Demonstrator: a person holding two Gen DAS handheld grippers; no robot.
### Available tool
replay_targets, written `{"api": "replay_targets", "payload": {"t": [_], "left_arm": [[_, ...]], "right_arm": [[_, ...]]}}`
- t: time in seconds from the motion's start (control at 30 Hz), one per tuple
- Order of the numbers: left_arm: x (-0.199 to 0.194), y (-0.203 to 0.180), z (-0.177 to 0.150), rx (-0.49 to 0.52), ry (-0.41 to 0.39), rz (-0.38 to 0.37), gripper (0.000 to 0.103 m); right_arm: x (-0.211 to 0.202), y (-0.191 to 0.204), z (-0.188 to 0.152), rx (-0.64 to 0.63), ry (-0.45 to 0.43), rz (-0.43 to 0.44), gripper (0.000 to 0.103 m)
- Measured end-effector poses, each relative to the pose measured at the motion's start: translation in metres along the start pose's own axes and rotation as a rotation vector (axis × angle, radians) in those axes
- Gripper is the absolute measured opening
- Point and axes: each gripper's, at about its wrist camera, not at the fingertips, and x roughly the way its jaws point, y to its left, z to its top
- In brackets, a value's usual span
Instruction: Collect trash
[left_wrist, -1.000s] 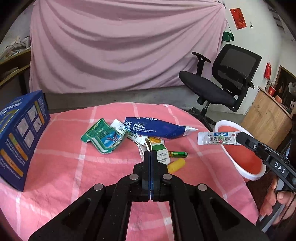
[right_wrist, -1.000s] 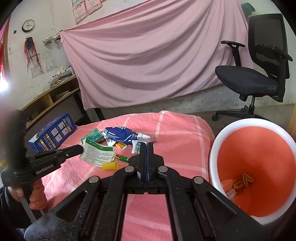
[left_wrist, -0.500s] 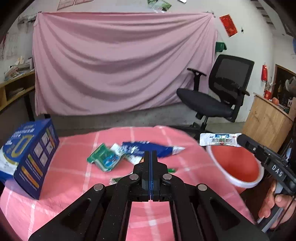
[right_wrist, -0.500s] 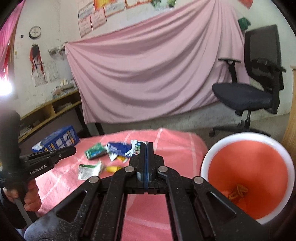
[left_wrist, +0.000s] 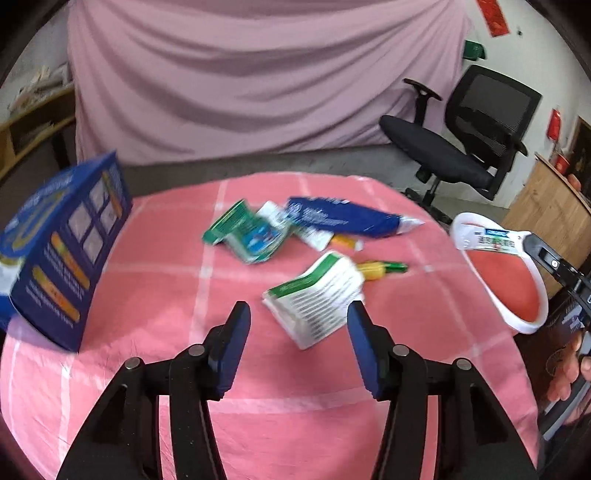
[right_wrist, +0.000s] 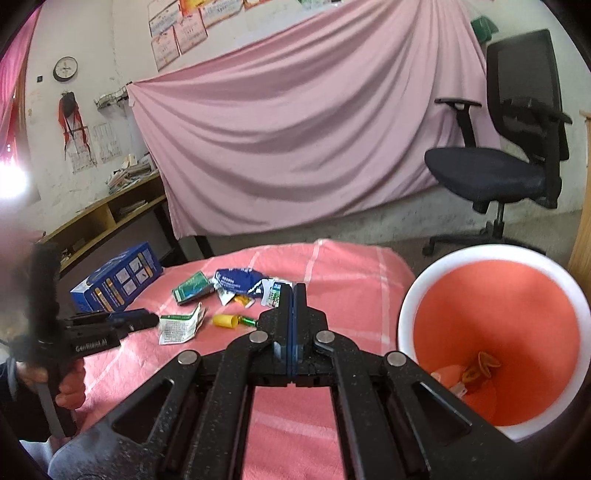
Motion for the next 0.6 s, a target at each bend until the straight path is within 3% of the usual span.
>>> {"api": "replay_targets", "payload": {"t": [0.13,0.27,0.33,0.5,0.6], "left_arm": [[0.022,0.009,0.003,-0.041,0.1,-0.025,0.048],[0.028,0.011,0.01,-0.054,0.107,-0.038,0.046],[0.029,0.011,0.011,-0.055,0.111,-0.048,0.027],[0.017,0.017,0.013,-0.08,0.069,-0.052,0.01],[0.004,0.012,0.013,-0.073,0.01,-0.047,0.006]], "right_arm": [[0.008,0.002,-0.001,-0.003,0.023,0.004,0.02],[0.012,0.005,-0.003,-0.013,0.038,0.005,0.02],[0.014,0.004,-0.004,-0.013,0.047,0.005,0.02],[0.016,0.003,-0.005,-0.004,0.056,0.01,0.02],[0.013,0.004,-0.005,-0.005,0.044,0.009,0.02]]}}
